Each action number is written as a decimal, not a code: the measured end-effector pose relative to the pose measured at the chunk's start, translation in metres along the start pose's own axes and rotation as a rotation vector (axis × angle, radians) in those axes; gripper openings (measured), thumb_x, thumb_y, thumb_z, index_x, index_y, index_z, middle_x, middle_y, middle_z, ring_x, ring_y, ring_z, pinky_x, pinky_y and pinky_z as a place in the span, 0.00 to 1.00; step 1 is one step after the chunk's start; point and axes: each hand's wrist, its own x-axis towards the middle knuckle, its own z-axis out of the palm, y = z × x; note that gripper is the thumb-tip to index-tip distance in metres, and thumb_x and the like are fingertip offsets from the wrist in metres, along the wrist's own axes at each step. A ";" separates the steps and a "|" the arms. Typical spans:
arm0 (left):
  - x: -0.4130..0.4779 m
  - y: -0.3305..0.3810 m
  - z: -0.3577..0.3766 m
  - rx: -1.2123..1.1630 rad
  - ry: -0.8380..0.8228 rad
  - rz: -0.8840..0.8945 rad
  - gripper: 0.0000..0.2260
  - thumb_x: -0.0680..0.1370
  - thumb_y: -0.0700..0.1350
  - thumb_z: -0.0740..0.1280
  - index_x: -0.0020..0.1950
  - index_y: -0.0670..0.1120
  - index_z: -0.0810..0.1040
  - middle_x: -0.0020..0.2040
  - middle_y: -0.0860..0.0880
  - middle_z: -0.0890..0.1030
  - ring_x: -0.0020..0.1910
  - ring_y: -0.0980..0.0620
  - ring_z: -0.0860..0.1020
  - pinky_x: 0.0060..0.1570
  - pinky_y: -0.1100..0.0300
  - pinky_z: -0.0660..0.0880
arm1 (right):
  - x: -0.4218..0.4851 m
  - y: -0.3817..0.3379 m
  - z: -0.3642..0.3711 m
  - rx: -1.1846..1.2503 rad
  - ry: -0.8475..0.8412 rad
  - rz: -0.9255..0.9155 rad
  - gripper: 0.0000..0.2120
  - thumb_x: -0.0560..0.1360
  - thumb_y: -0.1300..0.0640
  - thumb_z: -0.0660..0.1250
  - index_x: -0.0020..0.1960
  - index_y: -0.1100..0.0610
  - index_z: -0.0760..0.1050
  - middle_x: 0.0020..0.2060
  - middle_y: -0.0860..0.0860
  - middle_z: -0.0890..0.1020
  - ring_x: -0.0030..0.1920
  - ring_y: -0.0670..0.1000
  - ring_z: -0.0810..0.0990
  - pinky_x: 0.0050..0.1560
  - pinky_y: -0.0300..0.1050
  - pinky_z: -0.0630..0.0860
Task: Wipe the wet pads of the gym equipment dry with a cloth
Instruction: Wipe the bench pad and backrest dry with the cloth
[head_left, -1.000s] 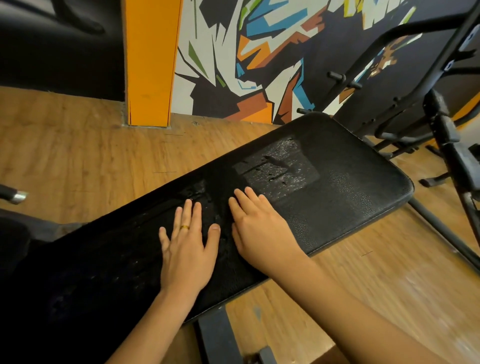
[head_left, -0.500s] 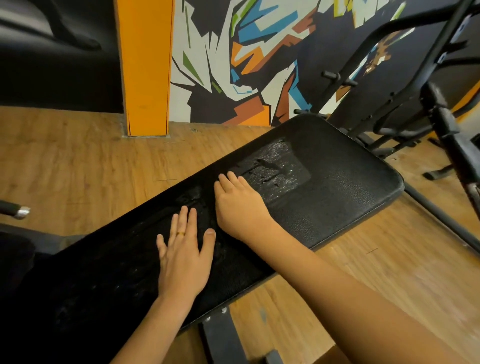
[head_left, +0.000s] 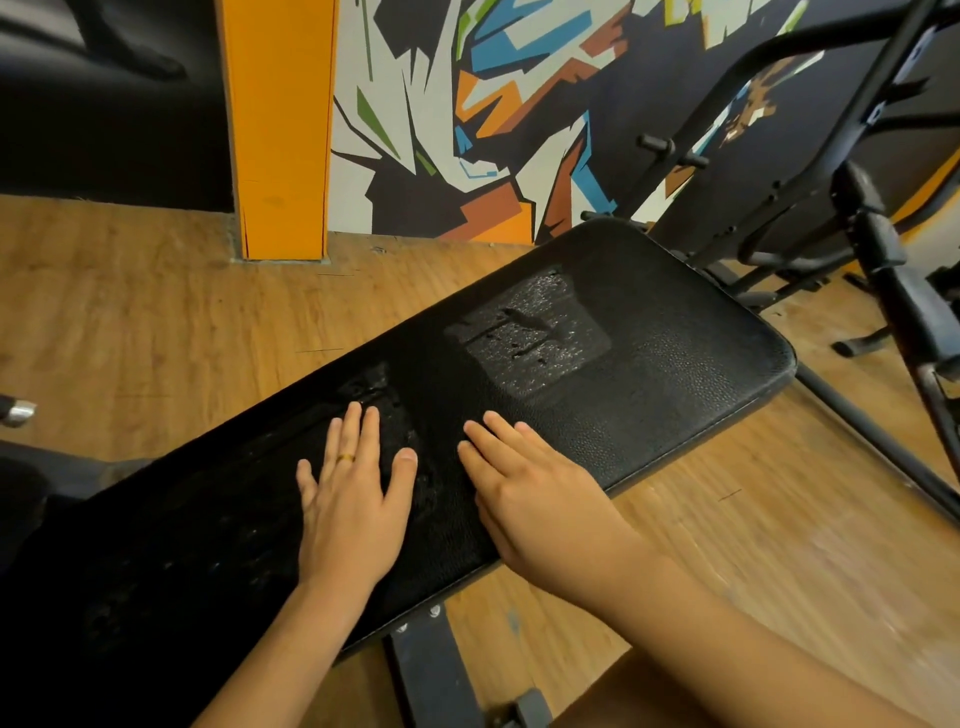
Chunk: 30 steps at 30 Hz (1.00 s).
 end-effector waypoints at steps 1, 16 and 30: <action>0.000 0.000 0.001 0.004 0.002 0.000 0.32 0.82 0.63 0.46 0.83 0.51 0.50 0.83 0.54 0.48 0.81 0.56 0.43 0.79 0.44 0.42 | 0.005 0.003 -0.001 0.024 -0.007 -0.006 0.24 0.78 0.54 0.61 0.72 0.62 0.73 0.71 0.59 0.75 0.73 0.61 0.70 0.73 0.55 0.67; 0.001 -0.003 0.002 0.000 -0.006 -0.002 0.32 0.82 0.63 0.46 0.83 0.51 0.49 0.83 0.54 0.48 0.81 0.56 0.43 0.79 0.43 0.41 | 0.010 0.079 -0.026 -0.129 0.036 0.499 0.23 0.77 0.61 0.63 0.69 0.69 0.71 0.70 0.65 0.72 0.71 0.67 0.68 0.69 0.60 0.68; 0.003 -0.006 0.004 0.005 0.002 0.011 0.34 0.81 0.67 0.42 0.83 0.51 0.50 0.83 0.54 0.48 0.81 0.56 0.43 0.79 0.43 0.42 | 0.016 0.062 -0.025 -0.061 -0.016 0.380 0.23 0.73 0.60 0.57 0.65 0.66 0.75 0.68 0.61 0.74 0.71 0.65 0.66 0.67 0.61 0.70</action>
